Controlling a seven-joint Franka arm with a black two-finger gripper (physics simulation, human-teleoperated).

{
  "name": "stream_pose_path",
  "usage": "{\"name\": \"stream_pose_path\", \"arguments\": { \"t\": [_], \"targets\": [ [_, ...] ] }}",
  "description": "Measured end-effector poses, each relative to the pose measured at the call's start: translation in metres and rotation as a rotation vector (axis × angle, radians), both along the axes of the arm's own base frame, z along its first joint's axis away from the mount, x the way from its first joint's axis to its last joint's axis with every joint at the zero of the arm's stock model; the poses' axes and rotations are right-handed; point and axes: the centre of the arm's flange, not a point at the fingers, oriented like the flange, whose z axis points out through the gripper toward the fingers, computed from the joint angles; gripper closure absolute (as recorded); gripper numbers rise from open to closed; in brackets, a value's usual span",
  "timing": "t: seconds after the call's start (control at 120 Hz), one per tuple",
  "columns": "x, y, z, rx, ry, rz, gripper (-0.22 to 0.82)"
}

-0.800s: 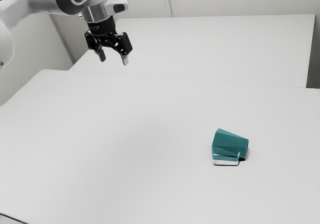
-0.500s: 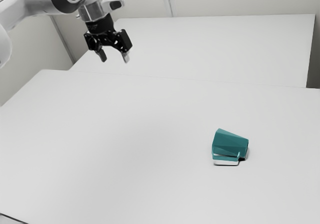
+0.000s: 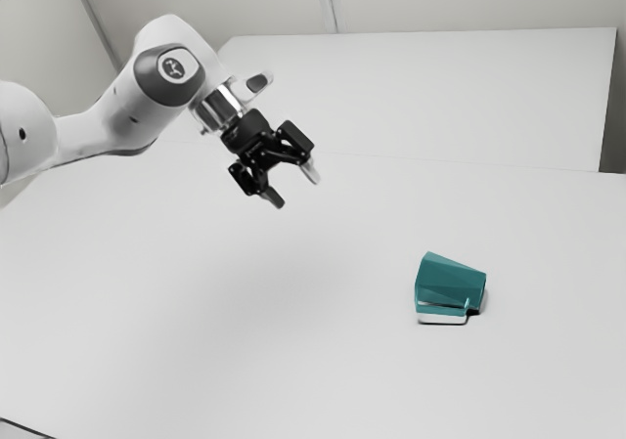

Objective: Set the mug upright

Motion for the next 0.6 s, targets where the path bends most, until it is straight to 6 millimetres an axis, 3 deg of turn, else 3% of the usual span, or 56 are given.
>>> {"name": "stream_pose_path", "arguments": {
  "t": [0.267, 0.6],
  "targets": [
    [0.013, -0.039, -0.078, -0.219, -0.044, 0.075, 0.0],
    [0.027, -0.057, -0.15, -0.366, -0.123, 0.101, 0.0]
  ]
}}
